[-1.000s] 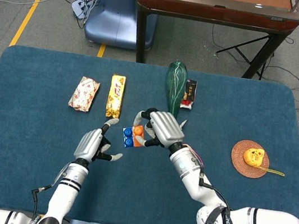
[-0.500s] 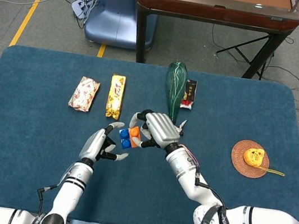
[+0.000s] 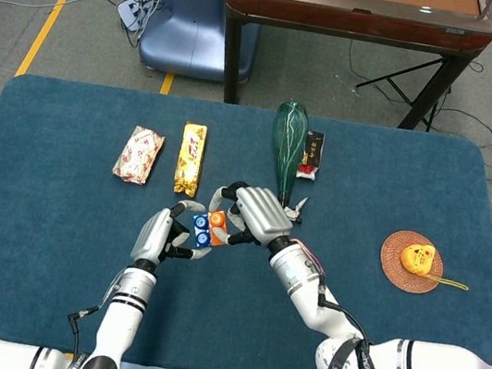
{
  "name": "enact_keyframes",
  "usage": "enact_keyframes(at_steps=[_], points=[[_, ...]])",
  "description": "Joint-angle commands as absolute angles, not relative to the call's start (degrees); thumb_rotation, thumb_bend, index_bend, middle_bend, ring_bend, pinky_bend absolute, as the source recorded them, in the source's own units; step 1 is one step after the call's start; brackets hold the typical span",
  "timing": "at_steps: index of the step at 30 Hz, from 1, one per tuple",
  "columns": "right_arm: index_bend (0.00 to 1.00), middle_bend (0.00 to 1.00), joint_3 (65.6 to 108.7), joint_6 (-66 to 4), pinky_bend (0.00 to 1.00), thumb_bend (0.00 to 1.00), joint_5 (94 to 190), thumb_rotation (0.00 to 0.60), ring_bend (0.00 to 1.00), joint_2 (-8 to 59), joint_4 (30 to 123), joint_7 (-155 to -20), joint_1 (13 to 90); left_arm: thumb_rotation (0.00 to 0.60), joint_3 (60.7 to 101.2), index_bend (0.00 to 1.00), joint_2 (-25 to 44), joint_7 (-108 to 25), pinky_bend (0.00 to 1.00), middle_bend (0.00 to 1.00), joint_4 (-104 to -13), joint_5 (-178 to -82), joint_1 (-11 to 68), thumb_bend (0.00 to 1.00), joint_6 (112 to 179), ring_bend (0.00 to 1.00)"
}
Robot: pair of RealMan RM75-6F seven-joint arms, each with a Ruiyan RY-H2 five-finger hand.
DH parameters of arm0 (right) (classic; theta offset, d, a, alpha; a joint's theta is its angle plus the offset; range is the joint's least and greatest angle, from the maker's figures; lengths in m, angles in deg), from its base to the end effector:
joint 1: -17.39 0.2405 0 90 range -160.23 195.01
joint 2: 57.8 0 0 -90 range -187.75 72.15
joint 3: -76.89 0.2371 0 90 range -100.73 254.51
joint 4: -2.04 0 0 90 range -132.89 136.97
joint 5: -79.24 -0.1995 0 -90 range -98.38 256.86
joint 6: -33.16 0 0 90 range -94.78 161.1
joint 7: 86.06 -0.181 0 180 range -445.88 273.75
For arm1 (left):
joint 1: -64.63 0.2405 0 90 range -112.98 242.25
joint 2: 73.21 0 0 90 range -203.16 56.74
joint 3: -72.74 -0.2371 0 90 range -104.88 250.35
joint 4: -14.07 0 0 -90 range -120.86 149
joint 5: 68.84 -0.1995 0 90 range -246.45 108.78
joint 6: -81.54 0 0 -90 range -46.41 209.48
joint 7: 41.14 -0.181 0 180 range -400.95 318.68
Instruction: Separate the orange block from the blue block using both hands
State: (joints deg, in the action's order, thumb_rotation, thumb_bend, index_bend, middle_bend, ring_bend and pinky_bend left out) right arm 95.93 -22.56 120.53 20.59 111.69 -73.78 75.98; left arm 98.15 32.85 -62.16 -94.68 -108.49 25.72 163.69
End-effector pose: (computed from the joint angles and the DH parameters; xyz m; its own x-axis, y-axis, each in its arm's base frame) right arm 0.0173 -0.3520 0.0228 0.0500 -0.4482 0.8925 -0.9198 -0.3690 -0.1337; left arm -0.0477 0.3129 -0.0170 -0.3856 0.2203 0.8960 0.9221 0.1270 0.3656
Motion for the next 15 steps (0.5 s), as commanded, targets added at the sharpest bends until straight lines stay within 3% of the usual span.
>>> enact_keyframes(at_steps=[1,5,15], points=[[0.67,1.0,95.95,-22.47,1.0,0.35,120.51,0.6,1.0,20.59,111.64,-73.87,75.97,0.6,97.86,0.52,33.15,-61.62,1.0,1.0,-94.17,-109.29,26.04,0.0,164.01,1.0],[0.67,1.0,95.99,-22.23,1.0,0.35,120.58,0.6,1.0,20.59,111.55,-74.17,75.92,0.6,97.6,0.62,33.37,-61.01,1.0,1.0,-93.62,-110.03,26.43,0.0,163.99,1.0],[0.67,1.0,96.27,-21.88,1.0,0.35,120.83,0.6,1.0,20.55,111.48,-74.83,75.86,0.6,96.9,0.68,33.67,-61.06,1.0,1.0,-92.72,-111.08,26.92,0.0,163.43,1.0]])
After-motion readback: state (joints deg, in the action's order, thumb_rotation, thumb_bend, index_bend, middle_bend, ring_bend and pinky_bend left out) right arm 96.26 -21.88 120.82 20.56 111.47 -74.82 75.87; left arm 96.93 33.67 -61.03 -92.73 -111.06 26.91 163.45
